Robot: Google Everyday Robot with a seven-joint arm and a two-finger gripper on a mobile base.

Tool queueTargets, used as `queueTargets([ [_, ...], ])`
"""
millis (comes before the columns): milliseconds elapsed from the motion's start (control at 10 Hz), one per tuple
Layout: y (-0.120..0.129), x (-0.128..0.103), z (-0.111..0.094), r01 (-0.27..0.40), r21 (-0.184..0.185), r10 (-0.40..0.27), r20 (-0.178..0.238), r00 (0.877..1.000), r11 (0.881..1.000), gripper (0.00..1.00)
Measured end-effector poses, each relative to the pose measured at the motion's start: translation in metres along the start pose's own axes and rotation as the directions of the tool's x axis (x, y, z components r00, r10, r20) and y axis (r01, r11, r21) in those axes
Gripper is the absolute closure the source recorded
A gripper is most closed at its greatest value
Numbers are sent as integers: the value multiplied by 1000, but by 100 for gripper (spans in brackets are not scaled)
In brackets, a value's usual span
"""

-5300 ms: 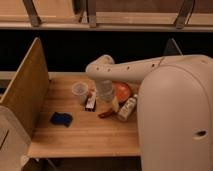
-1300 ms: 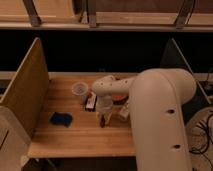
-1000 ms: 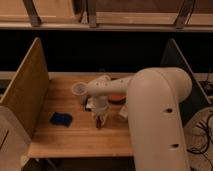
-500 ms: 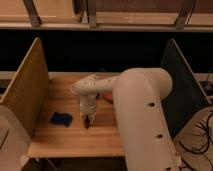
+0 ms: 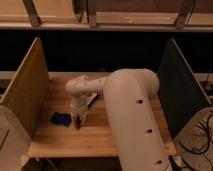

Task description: Drag the pepper across the table

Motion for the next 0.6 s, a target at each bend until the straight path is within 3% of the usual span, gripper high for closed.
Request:
queueTargets([
  [400,-2,0,0,-2,2,2,-2,1000,1000,66],
  [600,-3,0,0,-4,3,4,-2,1000,1000,46],
])
